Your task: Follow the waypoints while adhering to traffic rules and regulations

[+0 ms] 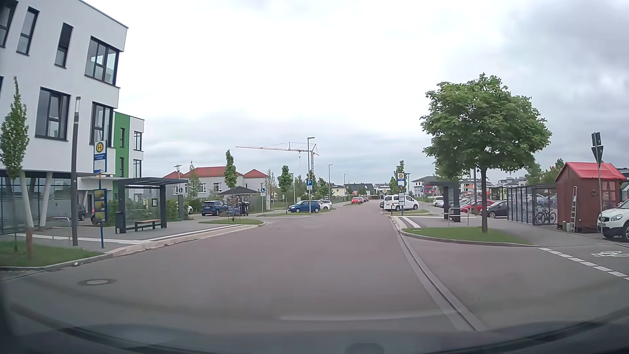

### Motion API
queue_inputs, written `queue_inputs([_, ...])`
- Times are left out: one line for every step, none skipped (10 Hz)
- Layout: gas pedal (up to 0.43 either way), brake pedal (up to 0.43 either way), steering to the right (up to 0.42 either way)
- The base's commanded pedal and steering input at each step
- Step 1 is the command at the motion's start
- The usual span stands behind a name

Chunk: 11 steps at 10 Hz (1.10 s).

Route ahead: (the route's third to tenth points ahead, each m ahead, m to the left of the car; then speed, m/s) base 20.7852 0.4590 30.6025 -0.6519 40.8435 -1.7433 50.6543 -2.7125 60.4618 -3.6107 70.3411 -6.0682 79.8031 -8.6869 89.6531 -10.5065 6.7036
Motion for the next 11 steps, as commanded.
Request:
queue_inputs([0.13, 0.0, 0.019])
queue_inputs([0.13, 0.0, 0.019])
queue_inputs([0.118, 0.0, 0.019])
queue_inputs([0.118, 0.0, 0.019])
queue_inputs([0.118, 0.0, 0.018])
queue_inputs([0.118, 0.0, 0.017])
queue_inputs([0.13, 0.0, 0.016])
queue_inputs([0.13, 0.0, 0.015])
queue_inputs([0.13, 0.0, 0.013])
queue_inputs([0.157, 0.0, 0.013])
queue_inputs([0.169, 0.0, 0.013])
